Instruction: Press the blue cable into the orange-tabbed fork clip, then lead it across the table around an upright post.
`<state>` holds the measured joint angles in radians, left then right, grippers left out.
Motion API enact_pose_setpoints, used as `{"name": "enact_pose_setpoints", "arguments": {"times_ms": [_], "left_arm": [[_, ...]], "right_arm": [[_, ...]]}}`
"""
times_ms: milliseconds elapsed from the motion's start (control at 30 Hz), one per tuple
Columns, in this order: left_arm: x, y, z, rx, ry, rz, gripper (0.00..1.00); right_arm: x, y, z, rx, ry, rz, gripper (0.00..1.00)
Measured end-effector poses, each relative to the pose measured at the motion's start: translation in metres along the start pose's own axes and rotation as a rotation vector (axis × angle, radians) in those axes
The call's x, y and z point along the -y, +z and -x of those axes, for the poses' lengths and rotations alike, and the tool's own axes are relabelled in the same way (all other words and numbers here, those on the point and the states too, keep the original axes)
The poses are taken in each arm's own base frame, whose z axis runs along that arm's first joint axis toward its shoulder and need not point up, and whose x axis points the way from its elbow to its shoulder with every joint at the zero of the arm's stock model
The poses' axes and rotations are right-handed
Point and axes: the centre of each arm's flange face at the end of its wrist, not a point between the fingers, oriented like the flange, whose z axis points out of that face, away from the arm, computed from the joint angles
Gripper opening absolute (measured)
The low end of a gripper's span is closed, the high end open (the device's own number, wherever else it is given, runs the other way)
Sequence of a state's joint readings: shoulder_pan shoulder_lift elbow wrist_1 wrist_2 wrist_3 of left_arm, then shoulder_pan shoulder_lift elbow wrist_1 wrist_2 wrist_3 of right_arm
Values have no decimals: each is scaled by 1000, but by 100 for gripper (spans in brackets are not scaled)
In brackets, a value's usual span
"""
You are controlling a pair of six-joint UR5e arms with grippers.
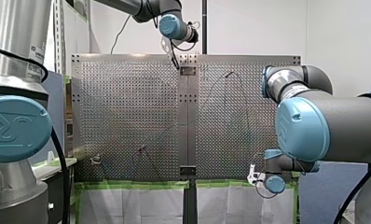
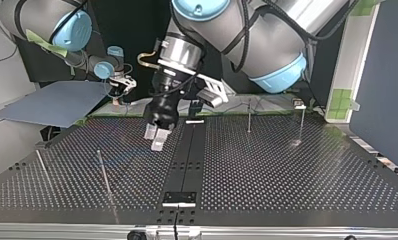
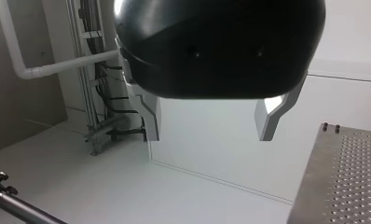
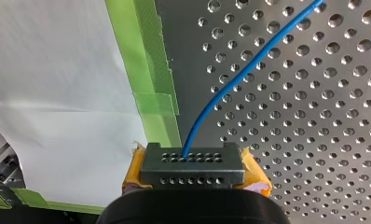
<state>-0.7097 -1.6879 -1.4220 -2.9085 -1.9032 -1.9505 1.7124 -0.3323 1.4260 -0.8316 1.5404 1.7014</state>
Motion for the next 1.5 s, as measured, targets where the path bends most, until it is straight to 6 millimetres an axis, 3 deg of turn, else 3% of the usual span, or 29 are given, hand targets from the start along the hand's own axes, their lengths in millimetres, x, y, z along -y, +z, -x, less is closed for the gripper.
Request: {"name": "enact_pose_setpoints", "arguments": {"times_ms": [333,1233,1500], "left_arm": [[-20,-8,-31,6,-63,12,99],[-85,-52,-106,55,135,168,99],[-104,-66,-130,46,89,146,99]], "right_arm": [[3,-1,1,1,-2,-5,0],[6,-1,1,2,-6,-9,0],[9,-1,2,1,-7,-13,0]]}}
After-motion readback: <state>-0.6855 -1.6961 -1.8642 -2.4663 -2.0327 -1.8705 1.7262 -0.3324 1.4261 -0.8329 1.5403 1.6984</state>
